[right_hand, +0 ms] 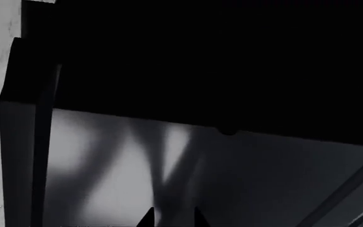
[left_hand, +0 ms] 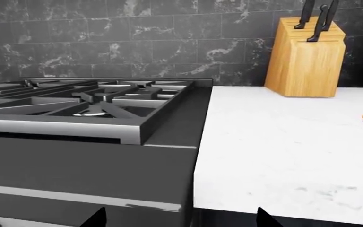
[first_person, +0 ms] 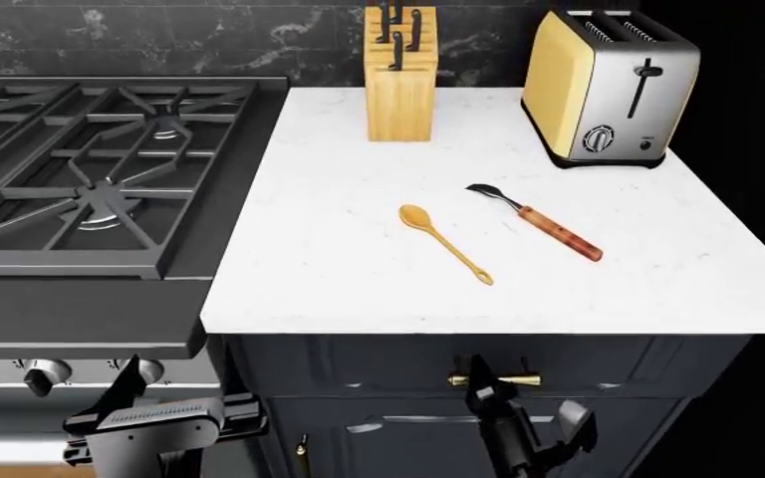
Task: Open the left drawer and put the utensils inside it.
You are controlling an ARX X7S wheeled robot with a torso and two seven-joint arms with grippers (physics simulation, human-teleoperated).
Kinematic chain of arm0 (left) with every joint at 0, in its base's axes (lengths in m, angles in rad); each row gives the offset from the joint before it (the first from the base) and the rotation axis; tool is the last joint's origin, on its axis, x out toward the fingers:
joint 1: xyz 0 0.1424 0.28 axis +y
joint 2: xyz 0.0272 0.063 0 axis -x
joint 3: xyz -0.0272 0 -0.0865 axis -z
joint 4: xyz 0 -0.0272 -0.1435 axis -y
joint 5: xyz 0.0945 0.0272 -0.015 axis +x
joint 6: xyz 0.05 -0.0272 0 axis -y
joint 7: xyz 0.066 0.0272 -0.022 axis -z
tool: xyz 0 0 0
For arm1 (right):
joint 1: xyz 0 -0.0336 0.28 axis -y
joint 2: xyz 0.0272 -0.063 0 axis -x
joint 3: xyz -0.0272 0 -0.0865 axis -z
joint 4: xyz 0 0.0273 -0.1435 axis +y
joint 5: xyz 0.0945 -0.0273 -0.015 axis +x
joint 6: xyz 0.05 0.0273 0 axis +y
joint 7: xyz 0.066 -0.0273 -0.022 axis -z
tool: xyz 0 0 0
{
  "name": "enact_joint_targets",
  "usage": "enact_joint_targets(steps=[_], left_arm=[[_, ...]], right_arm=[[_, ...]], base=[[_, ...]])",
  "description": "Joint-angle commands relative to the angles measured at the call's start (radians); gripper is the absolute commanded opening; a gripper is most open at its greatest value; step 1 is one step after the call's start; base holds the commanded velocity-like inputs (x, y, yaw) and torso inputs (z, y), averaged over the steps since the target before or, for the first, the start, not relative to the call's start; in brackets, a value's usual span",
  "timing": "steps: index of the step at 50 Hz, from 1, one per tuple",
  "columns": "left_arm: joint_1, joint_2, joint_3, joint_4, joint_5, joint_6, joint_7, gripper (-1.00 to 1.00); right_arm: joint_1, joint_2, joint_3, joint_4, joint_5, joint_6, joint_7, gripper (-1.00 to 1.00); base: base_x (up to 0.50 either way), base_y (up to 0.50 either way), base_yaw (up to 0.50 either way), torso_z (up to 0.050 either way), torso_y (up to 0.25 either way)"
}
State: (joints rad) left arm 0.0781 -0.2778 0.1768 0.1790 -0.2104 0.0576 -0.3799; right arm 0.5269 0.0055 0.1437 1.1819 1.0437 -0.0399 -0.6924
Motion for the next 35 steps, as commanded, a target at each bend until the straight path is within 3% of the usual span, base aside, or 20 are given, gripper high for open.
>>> enact_joint_targets(steps=[1, 12, 35], left_arm=[[0.003, -0.006, -0.002, 0.006, 0.003, -0.001, -0.011, 1.00], [0.009, -0.011, 0.002, 0.016, 0.009, 0.000, -0.020, 1.00], [0.006, -0.017, 0.014, 0.020, 0.005, -0.013, -0.027, 1.00]], right_arm=[[-0.134, 0.012, -0.045, -0.234, 0.019, 0.053, 0.038, -1.00], [-0.252, 0.019, -0.090, -0.396, 0.036, 0.057, 0.077, -1.00], [-0.406, 0.028, -0.142, -0.488, 0.077, 0.004, 0.020, -1.00]], base=[[0.00, 0.00, 0.00, 0.000, 0.000], [0.00, 0.00, 0.00, 0.000, 0.000], [0.00, 0.00, 0.00, 0.000, 0.000]])
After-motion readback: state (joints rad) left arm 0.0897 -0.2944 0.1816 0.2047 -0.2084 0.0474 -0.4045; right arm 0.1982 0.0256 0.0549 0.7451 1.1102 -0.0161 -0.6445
